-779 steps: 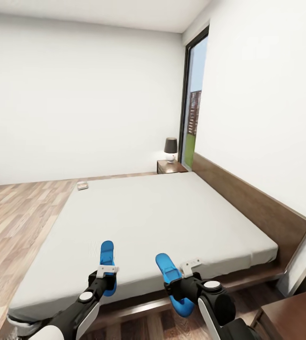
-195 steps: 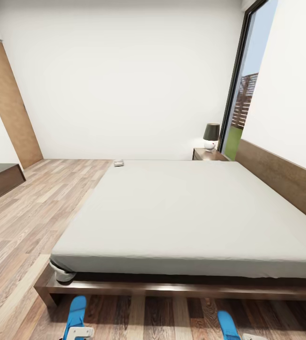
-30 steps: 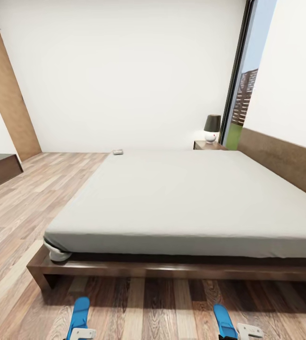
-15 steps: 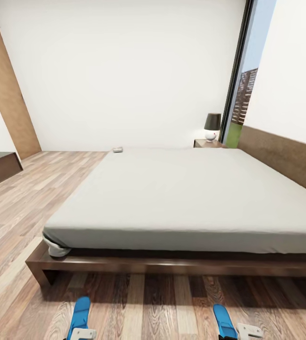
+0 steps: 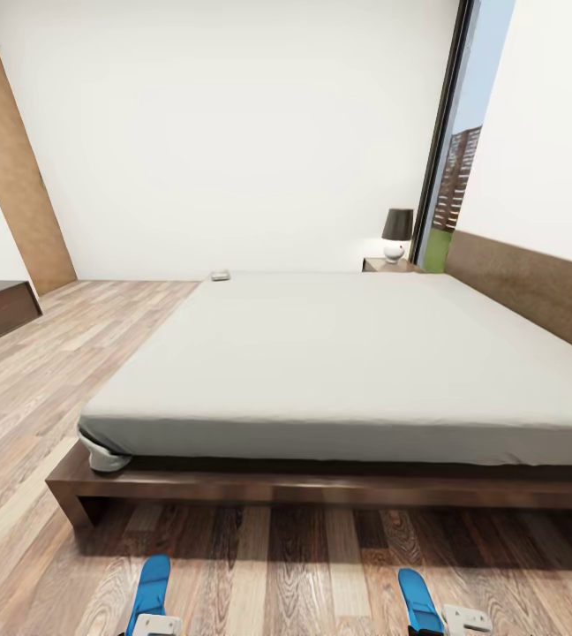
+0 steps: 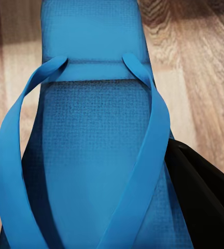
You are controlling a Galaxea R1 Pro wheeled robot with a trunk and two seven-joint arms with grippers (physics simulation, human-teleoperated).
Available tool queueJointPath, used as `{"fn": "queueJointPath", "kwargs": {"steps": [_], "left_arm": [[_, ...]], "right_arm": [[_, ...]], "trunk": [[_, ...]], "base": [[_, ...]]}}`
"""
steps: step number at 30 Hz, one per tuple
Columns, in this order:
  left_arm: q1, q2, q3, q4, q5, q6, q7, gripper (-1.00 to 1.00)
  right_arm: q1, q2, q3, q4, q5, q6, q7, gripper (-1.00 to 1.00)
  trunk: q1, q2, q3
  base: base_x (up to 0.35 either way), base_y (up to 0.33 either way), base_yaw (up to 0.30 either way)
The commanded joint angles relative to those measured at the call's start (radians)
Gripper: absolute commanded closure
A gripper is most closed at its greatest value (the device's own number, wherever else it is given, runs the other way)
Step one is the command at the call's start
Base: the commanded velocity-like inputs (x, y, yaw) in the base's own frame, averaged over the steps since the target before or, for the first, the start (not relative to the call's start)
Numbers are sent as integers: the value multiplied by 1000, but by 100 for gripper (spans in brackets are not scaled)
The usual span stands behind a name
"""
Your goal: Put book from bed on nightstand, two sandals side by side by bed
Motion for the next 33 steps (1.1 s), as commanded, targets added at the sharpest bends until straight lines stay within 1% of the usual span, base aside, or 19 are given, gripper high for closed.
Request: {"fn": "queueJointPath", "kwargs": {"steps": [1,11,15,20,31,33], "left_arm": [[-1,1,-9,0,9,-3,5,100],[-1,1,-13,-1,9,-4,4,100],[-1,1,-26,0,9,-4,4,100],[-1,1,-42,0,9,-4,5,100],[-1,1,-48,0,9,-5,4,100],[-1,2,-48,-1,9,-6,5,100]], "right_arm": [[0,1,-5,-2,1,6,7,100],[0,0,-5,-2,1,5,7,100],[0,0,-5,-2,1,4,7,100],[0,0,-5,-2,1,4,7,100],[0,0,-5,-2,1,4,7,100],[0,0,-5,-2,1,4,7,100]], "trunk": [[4,-8,-4],[42,-78,-35],[57,-106,-48],[60,-107,-67],[65,-109,-110],[65,-109,-110]], "base": [[0,0,0],[0,0,0],[0,0,0],[0,0,0],[0,0,0],[0,0,0]]}}
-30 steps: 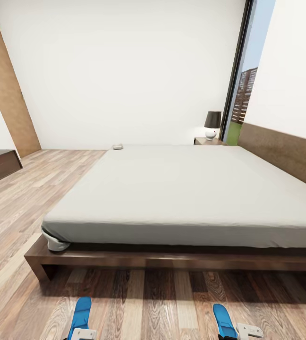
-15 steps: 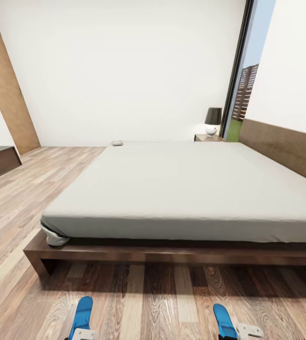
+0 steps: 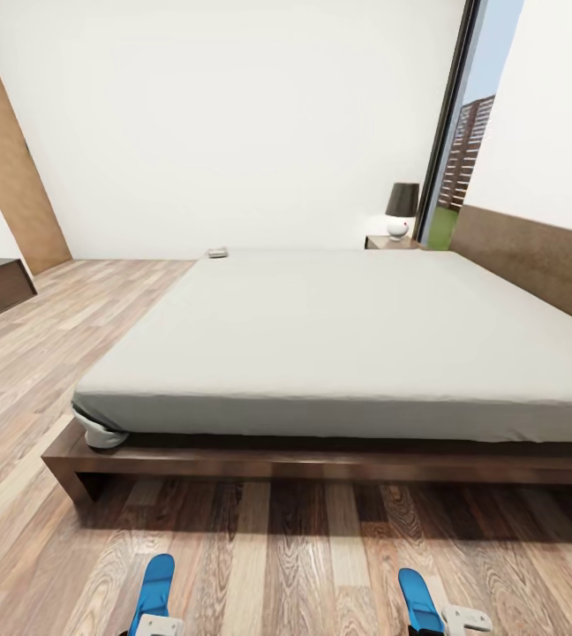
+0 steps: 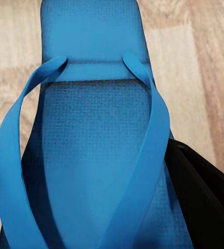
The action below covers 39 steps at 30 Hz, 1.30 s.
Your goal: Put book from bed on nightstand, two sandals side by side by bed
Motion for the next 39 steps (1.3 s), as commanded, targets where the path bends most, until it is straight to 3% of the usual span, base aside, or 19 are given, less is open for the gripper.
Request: {"fn": "queueJointPath", "kwargs": {"steps": [1,15,22,24,28,30,39], "left_arm": [[0,1,-9,-1,9,-3,5,100],[0,1,-9,-1,10,-43,5,100],[0,1,-9,0,10,-53,6,100],[0,1,-9,0,10,-53,6,100],[1,1,-9,-1,10,-54,6,100],[1,1,-9,-1,10,-54,6,100],[1,1,-9,0,10,-54,6,100]], "right_arm": [[0,1,-5,-2,1,6,7,100],[-1,-9,-9,-27,4,10,6,100],[4,-11,-8,-137,5,26,10,100],[6,-11,-9,-186,5,59,11,100],[18,-11,-12,-373,5,252,11,100],[24,-11,-13,-410,4,291,11,100],[31,-13,-19,-445,1,332,13,100]], "trunk": [[0,0,-1],[0,0,-1],[0,0,-1],[0,0,-1],[0,0,-1],[0,-1,-5],[4,-3,-40]], "base": [[0,0,0],[0,0,0],[0,0,0],[0,0,0],[0,0,0],[0,0,0],[0,0,0]]}}
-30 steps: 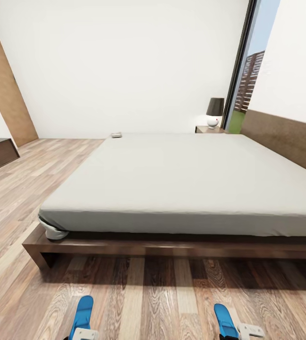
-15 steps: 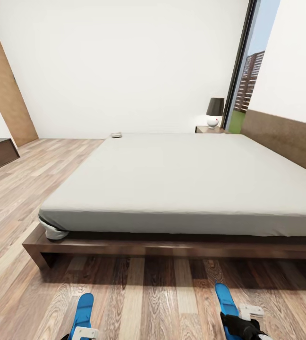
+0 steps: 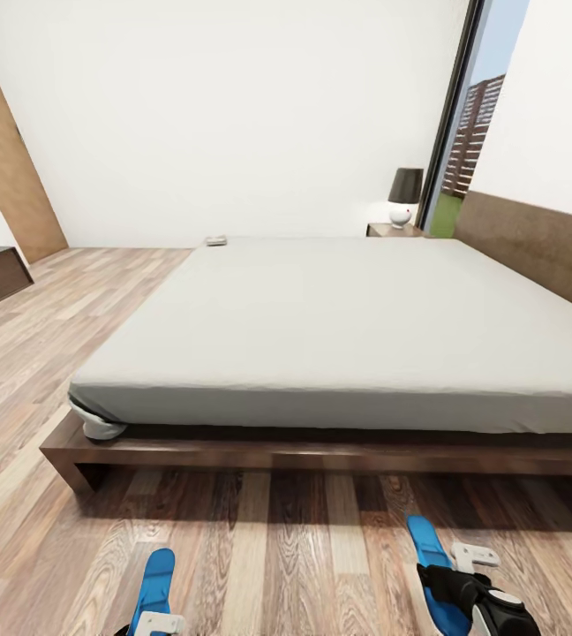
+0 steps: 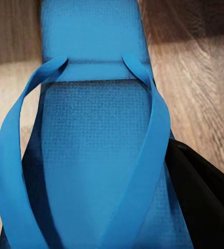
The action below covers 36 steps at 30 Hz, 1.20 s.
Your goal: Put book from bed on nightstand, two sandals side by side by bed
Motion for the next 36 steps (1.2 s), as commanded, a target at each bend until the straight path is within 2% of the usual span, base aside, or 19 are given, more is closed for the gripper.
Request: {"fn": "queueJointPath", "kwargs": {"steps": [1,8,17,28,36], "left_arm": [[-1,1,-9,-1,8,-3,5,100],[-1,1,-9,-1,8,-3,5,100],[-1,1,-9,-2,10,-3,5,100],[-3,9,-7,-10,11,-7,5,100],[-4,10,-6,-7,11,-10,5,100]], "right_arm": [[1,0,-3,-2,-1,4,7,100],[19,-2,-14,-8,-6,7,14,100],[50,-2,-28,-53,-5,11,74,100],[64,-2,-33,-71,-6,11,85,100],[70,-2,-33,-72,-6,10,87,100]], "trunk": [[0,-1,-5],[3,-2,-32],[3,-2,-32],[3,-2,-32],[3,-2,-32]], "base": [[0,0,0],[0,0,0],[0,0,0],[0,13,0],[0,212,-118]]}}
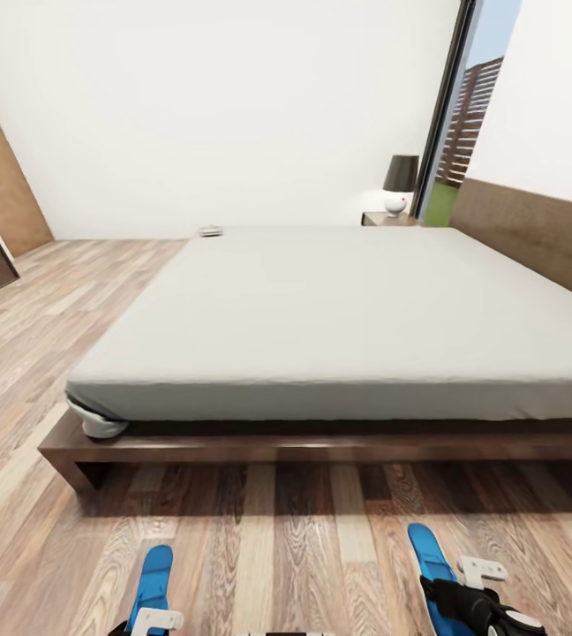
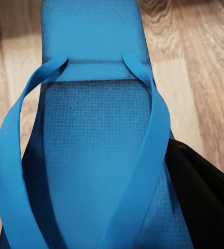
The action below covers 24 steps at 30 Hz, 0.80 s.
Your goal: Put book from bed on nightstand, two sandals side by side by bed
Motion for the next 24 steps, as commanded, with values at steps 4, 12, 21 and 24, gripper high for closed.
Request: {"fn": "queueJointPath", "kwargs": {"steps": [4,12,21,24], "left_arm": [[0,1,-9,-1,9,-5,5,100],[0,1,-9,2,9,-9,5,100],[-3,1,-8,-2,9,-20,5,100],[-8,2,-7,-2,10,-22,5,100]], "right_arm": [[0,0,-2,-1,0,6,6,100],[1,1,-2,-1,0,6,6,100],[1,1,-1,-2,0,6,6,100],[1,1,-1,-1,0,6,6,100]], "trunk": [[0,0,-1],[0,0,-1],[0,0,-1],[0,0,-1]], "base": [[0,117,-193],[81,156,-48],[51,74,-4],[7,10,-1]]}}
